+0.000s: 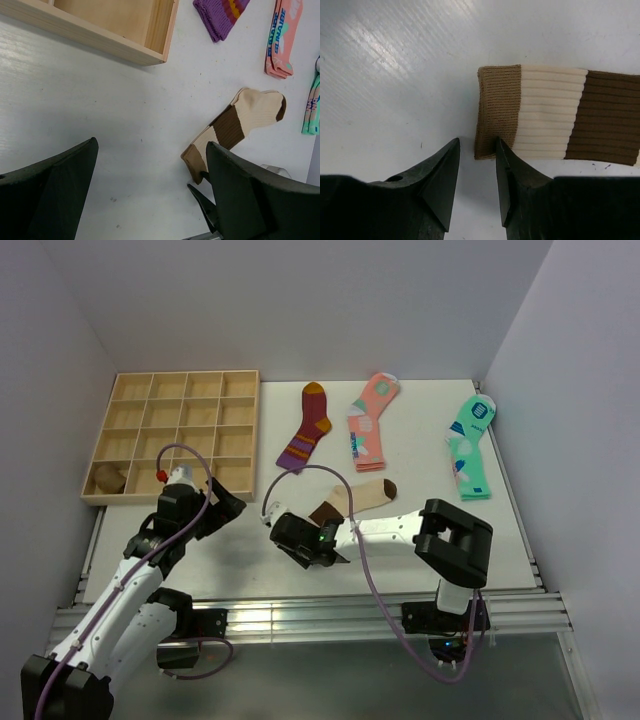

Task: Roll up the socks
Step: Roll the sock at the center of the board.

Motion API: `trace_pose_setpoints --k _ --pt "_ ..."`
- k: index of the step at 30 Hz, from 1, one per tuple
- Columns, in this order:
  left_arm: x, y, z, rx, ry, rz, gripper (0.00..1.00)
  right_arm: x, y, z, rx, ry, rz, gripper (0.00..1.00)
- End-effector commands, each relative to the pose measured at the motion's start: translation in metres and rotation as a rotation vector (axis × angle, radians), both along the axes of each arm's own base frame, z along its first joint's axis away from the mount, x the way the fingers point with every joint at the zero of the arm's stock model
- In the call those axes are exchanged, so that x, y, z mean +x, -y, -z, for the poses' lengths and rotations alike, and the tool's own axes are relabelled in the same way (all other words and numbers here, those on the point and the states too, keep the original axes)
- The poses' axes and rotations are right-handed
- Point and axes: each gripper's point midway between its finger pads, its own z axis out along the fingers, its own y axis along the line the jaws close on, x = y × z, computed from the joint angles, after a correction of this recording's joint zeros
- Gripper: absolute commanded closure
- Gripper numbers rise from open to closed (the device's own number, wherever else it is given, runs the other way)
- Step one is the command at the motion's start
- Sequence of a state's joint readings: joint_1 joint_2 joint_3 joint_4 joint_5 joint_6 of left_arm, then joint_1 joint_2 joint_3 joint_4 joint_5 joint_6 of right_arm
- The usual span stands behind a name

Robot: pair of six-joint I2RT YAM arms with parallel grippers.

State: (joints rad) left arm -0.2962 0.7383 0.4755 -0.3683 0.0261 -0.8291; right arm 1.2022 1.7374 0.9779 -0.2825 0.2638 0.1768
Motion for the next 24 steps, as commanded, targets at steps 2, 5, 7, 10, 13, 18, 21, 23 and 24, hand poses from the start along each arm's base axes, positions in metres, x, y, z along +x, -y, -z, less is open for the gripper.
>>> trace_pose_setpoints --k 2,5,7,10,13,18,21,23,24 --pt "0.008 0.006 -0.016 -0.014 0.052 0.024 0.05 0.004 0.015 0.014 -0.11 0.023 0.034 0.61" --pt "0.009 0.008 -0.015 -0.02 0.048 0.032 0.05 0.002 0.023 0.024 -0.15 0.008 0.052 0.65" --pt "0.009 0.009 -0.014 -0.021 0.046 0.035 0.05 0.001 0.028 0.03 -0.175 0.0 0.068 0.71" --pt "0.01 0.012 -0.015 -0.025 0.045 0.043 0.05 -0.001 0.03 0.036 -0.194 -0.013 0.082 0.8" --pt "0.011 0.015 -0.015 -0.03 0.044 0.052 0.05 -0.001 0.028 0.034 -0.184 -0.019 0.088 0.96" --pt "0.013 0.028 -0.014 -0.058 0.041 0.068 0.05 -0.006 0.009 0.015 -0.035 -0.083 0.08 1.0" --pt "0.012 0.038 -0.009 -0.066 0.024 0.078 0.05 -0.01 -0.004 0.004 0.071 -0.154 0.074 1.0" --pt "0.012 0.046 -0.006 -0.071 0.013 0.085 0.05 -0.013 -0.009 0.001 0.135 -0.213 0.077 1.0" --pt "0.011 0.049 -0.004 -0.074 0.008 0.087 0.05 -0.013 -0.011 -0.002 0.166 -0.233 0.078 1.0"
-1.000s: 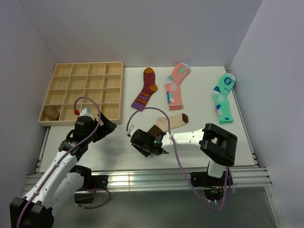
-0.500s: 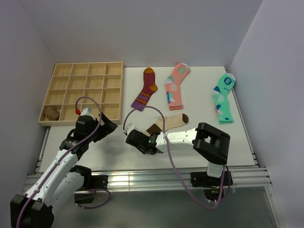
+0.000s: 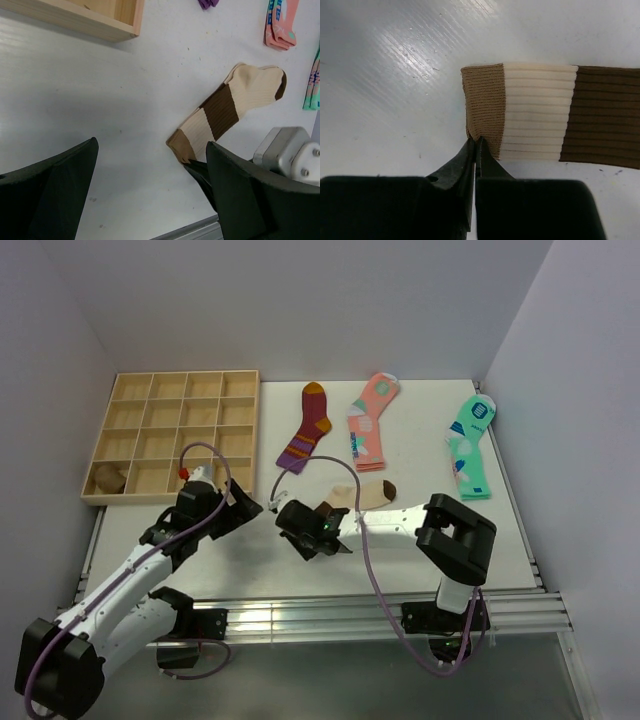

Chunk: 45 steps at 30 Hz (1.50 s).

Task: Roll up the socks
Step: Roll the sock at the center of the board.

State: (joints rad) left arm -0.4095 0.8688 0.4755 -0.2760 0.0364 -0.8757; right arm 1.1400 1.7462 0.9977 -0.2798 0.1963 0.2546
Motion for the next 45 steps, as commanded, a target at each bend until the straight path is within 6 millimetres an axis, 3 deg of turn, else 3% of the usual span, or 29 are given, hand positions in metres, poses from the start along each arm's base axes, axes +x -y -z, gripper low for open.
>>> trace_pose_setpoints --k 1,3,7,9,10,16,23,27,34,45 --pt "0.013 0.016 -0.018 -0.052 0.058 -0.004 0.06 -0.016 -0.01 -0.005 0.151 -0.161 0.01 1.0" --pt "0.01 0.025 -0.016 -0.065 0.048 0.009 0.06 -0.024 -0.011 -0.008 0.22 -0.24 0.003 1.0" --pt "0.006 0.037 -0.01 -0.064 0.028 0.021 0.06 -0.019 -0.016 -0.02 0.401 -0.343 0.033 1.0" --pt "0.004 0.043 -0.009 -0.07 0.026 0.028 0.06 -0.015 -0.001 -0.014 0.432 -0.396 0.081 1.0" --pt "0.003 0.045 -0.007 -0.07 0.021 0.029 0.06 -0.011 -0.008 -0.022 0.496 -0.409 0.069 1.0" --pt "-0.002 0.064 0.001 -0.094 -0.001 0.048 0.06 -0.008 0.004 -0.019 0.621 -0.53 0.121 1.0" --pt "-0.005 0.089 0.008 -0.112 -0.03 0.077 0.08 0.003 0.015 -0.009 0.673 -0.59 0.181 1.0" --pt "-0.009 0.101 0.023 -0.096 -0.079 0.091 0.09 0.005 0.018 -0.006 0.678 -0.597 0.199 1.0" --pt "-0.017 0.122 0.04 -0.106 -0.138 0.102 0.18 0.009 0.021 -0.003 0.665 -0.58 0.213 1.0" --pt "-0.012 0.124 0.059 -0.081 -0.176 0.06 0.43 0.011 0.023 0.0 0.655 -0.573 0.223 1.0"
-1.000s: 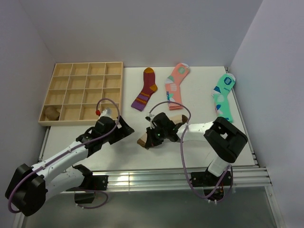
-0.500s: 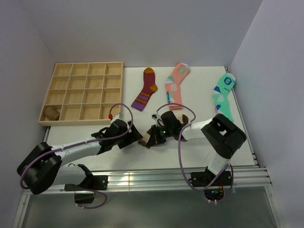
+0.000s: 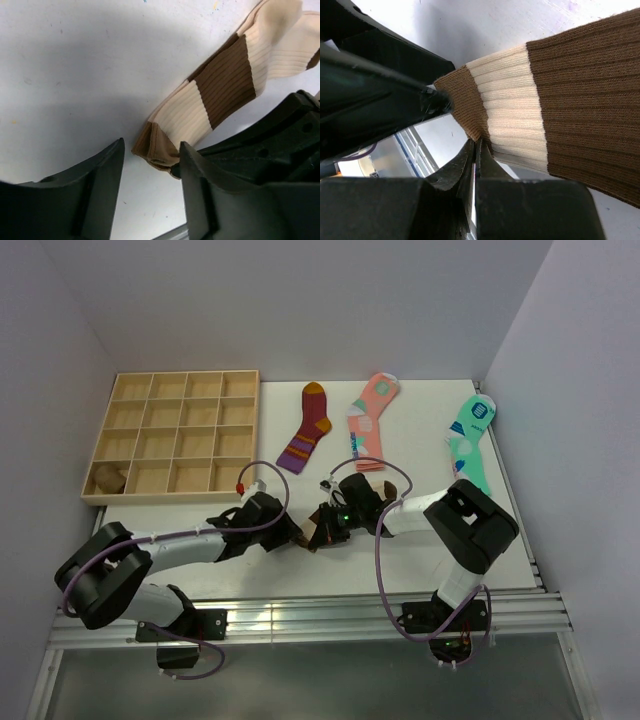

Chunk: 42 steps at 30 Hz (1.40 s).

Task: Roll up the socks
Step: Roll the sock at the center of the board.

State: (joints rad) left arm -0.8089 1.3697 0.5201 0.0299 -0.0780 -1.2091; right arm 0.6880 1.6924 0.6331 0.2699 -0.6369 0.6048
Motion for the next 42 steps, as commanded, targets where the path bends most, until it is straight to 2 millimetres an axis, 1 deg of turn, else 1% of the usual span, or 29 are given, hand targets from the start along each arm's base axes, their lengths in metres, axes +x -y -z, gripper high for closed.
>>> trace_pose_setpoints --k 1,3,5,9,10,11,12,14,15,16,17,18,19,21,22,24,25,26,27,28,29,31,32,33,34,36,37,40,42 --pt "0.016 0.009 -0.01 -0.018 0.038 -0.038 0.48 0.006 0.003 0.005 -0.007 0.019 0.014 1.0" --pt "0.015 0.008 -0.006 -0.004 0.03 -0.044 0.57 0.006 0.003 0.005 -0.006 0.022 0.015 1.0" --pt "0.017 0.008 -0.007 -0.007 0.031 -0.047 0.61 0.007 0.003 0.005 -0.009 0.027 0.014 1.0" --pt "0.017 0.012 -0.008 -0.01 0.028 -0.039 0.74 0.009 0.005 0.006 -0.021 0.044 0.018 1.0" --pt "0.018 0.012 -0.01 -0.008 0.029 -0.039 0.8 0.009 0.005 0.006 -0.024 0.046 0.018 0.99" --pt "0.019 0.012 -0.01 -0.004 0.028 -0.039 0.82 0.009 0.006 0.005 -0.024 0.052 0.018 0.98" --pt "0.019 0.012 -0.011 -0.001 0.029 -0.039 0.87 0.011 0.007 0.004 -0.031 0.065 0.022 0.96" --pt "0.02 0.012 -0.015 -0.003 0.032 -0.041 0.9 0.011 0.008 0.004 -0.041 0.08 0.02 0.89" --pt "0.02 0.012 -0.015 -0.001 0.031 -0.04 0.92 0.012 0.009 0.0 -0.039 0.098 0.02 0.86" --pt "0.022 0.015 -0.019 -0.008 0.037 -0.039 0.96 0.014 0.009 -0.001 -0.044 0.113 0.025 0.8" --pt "0.023 0.015 -0.019 -0.008 0.038 -0.039 0.96 0.013 0.008 -0.003 -0.042 0.137 0.013 0.77" --pt "0.019 0.012 -0.016 0.014 0.016 -0.038 1.0 0.013 0.007 -0.008 -0.034 0.162 0.011 0.74" --pt "0.019 0.012 -0.015 0.018 0.011 -0.036 1.0 0.014 0.007 -0.012 -0.034 0.187 0.017 0.69" --pt "0.017 0.011 -0.013 0.029 -0.006 -0.035 1.0 0.01 0.004 -0.016 -0.039 0.245 -0.003 0.63" --pt "0.016 0.011 -0.013 0.03 -0.009 -0.035 1.0 0.015 0.003 -0.025 -0.044 0.299 0.016 0.6" --pt "0.014 0.01 -0.013 0.036 -0.022 -0.037 1.0 0.01 -0.001 -0.029 -0.067 0.365 -0.003 0.57" --pt "0.013 0.009 -0.013 0.041 -0.028 -0.038 1.0 0.017 0.001 -0.034 -0.091 0.415 0.025 0.55" --pt "0.013 0.008 -0.014 0.044 -0.029 -0.039 1.0 0.016 0.003 -0.033 -0.12 0.443 0.024 0.54" --pt "0.014 0.008 -0.015 0.045 -0.029 -0.04 1.0 0.012 -0.001 -0.036 -0.127 0.473 0.01 0.54" --pt "0.013 0.007 -0.015 0.054 -0.032 -0.041 1.0 0.013 -0.001 -0.038 -0.14 0.496 0.012 0.52" --pt "0.012 0.005 -0.015 0.059 -0.034 -0.045 1.0 0.019 0.001 -0.041 -0.176 0.544 0.029 0.52" --pt "0.013 0.003 -0.017 0.074 -0.038 -0.048 1.0 0.015 -0.002 -0.042 -0.201 0.587 0.014 0.52" --pt "0.013 0.001 -0.016 0.081 -0.042 -0.051 1.0 0.019 -0.001 -0.042 -0.232 0.617 0.02 0.52" --pt "0.015 0.002 -0.018 0.078 -0.038 -0.053 1.0 0.019 -0.001 -0.041 -0.243 0.631 0.018 0.52" --pt "0.015 0.0 -0.018 0.081 -0.04 -0.056 1.0 0.013 -0.006 -0.041 -0.241 0.642 -0.005 0.52" --pt "0.017 -0.002 -0.018 0.082 -0.047 -0.059 1.0 0.017 -0.005 -0.038 -0.281 0.689 0.004 0.51" --pt "0.018 -0.003 -0.018 0.084 -0.047 -0.061 1.0 0.012 -0.007 -0.036 -0.286 0.699 -0.013 0.51" --pt "0.021 -0.006 -0.018 0.084 -0.051 -0.064 1.0 0.011 -0.01 -0.03 -0.323 0.731 -0.02 0.51" --pt "0.023 -0.007 -0.018 0.086 -0.057 -0.065 1.0 0.007 -0.015 -0.029 -0.329 0.752 -0.043 0.51"
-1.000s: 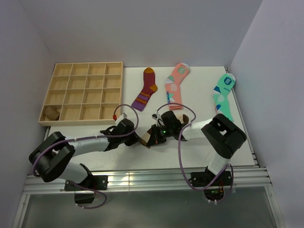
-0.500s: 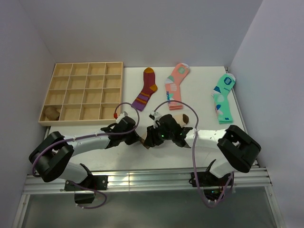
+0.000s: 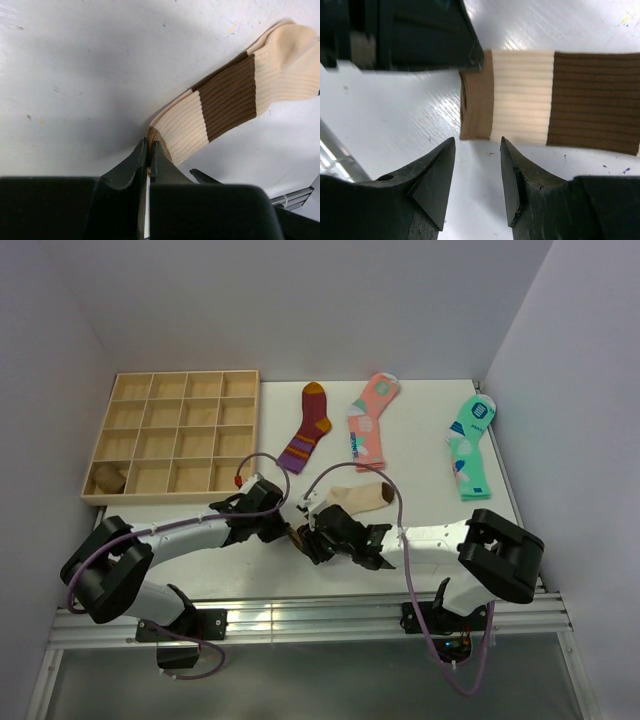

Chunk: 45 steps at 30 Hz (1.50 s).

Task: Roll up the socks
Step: Roll the sock at the center of the board.

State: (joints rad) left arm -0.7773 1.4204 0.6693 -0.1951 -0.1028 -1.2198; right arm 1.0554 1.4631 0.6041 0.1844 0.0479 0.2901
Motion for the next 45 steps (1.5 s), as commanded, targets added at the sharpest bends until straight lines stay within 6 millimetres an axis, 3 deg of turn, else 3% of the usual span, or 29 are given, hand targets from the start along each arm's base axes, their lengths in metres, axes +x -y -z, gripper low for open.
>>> trace_pose_setpoints --k 1,17,27,37,41,45 --pt "0.011 0.002 -0.013 -0.01 0.022 -0.006 1.0 0.014 -0.009 -0.011 -0.031 0.116 0.021 0.51" --pt "0.012 -0.008 -0.008 -0.034 0.004 -0.018 1.0 0.011 -0.04 -0.011 -0.047 0.222 0.015 0.51" --pt "0.013 -0.008 -0.01 -0.042 0.007 -0.01 1.0 0.015 -0.044 -0.007 -0.104 0.284 0.047 0.52" --pt "0.012 -0.011 -0.007 -0.039 -0.002 -0.012 1.0 0.012 -0.044 0.016 -0.172 0.264 0.036 0.54" --pt "0.014 -0.016 -0.008 -0.039 0.0 -0.022 1.0 0.012 -0.038 0.023 -0.197 0.252 0.062 0.59" --pt "0.015 -0.02 -0.011 -0.041 0.002 -0.031 1.0 0.012 -0.034 0.026 -0.206 0.251 0.071 0.73"
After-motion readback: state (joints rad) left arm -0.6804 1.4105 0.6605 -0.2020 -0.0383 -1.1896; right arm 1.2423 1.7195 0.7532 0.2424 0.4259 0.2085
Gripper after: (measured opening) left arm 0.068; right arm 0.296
